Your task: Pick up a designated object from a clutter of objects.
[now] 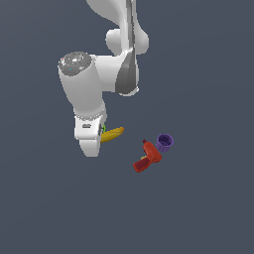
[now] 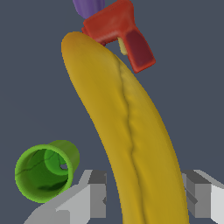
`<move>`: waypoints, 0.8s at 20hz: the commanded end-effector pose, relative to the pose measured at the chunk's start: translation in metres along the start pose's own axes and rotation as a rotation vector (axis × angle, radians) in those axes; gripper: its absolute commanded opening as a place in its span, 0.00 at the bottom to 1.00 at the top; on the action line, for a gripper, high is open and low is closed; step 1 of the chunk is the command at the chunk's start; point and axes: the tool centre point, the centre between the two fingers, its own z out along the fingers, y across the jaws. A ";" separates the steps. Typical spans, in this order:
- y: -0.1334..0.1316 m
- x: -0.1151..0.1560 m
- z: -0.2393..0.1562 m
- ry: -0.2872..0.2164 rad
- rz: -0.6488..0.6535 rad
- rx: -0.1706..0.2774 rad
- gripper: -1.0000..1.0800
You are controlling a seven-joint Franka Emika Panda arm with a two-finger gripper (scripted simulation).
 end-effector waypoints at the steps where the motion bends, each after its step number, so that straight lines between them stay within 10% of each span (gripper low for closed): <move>1: 0.007 -0.006 -0.027 0.001 -0.001 -0.001 0.00; 16: 0.048 -0.043 -0.157 -0.002 0.003 -0.001 0.00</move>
